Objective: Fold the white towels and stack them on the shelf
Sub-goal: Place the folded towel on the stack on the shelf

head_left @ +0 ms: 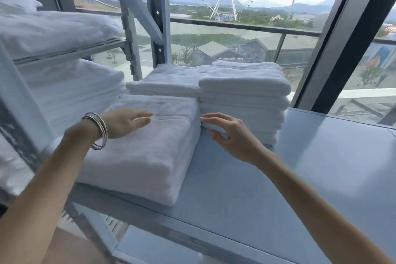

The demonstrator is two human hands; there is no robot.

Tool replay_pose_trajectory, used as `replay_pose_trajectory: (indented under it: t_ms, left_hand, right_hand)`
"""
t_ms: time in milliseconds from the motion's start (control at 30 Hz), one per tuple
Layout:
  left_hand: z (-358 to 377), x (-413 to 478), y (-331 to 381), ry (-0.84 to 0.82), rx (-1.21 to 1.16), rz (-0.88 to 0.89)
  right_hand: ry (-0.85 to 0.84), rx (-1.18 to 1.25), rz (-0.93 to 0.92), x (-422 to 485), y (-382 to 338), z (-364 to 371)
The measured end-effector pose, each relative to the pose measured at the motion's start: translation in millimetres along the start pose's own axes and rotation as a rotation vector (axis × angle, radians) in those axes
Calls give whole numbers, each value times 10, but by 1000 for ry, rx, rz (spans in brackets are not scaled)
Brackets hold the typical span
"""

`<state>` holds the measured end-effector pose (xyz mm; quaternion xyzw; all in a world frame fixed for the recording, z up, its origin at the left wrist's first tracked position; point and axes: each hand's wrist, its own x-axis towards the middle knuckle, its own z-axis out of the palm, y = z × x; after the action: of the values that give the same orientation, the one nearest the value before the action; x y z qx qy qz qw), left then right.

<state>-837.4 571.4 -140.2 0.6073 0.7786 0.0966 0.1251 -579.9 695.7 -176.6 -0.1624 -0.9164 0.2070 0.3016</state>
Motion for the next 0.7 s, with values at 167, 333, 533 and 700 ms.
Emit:
replay_pose_trajectory:
  t_ms: [167,333,533,700]
  left_hand:
    - [323,-211,-163,49,68,-10]
    - [271,-350,-620,113,160,-218]
    - [291,-560,-489,229,170,-152]
    - [368,-410,-438,9,169,-131]
  right_hand:
    - [-114,-5,-94,240,-478,627]
    - [-29,-50,137,170,-544,648]
    - [53,-228,222,197,-992,562]
    - [-271,-246,255,165,-1137,694]
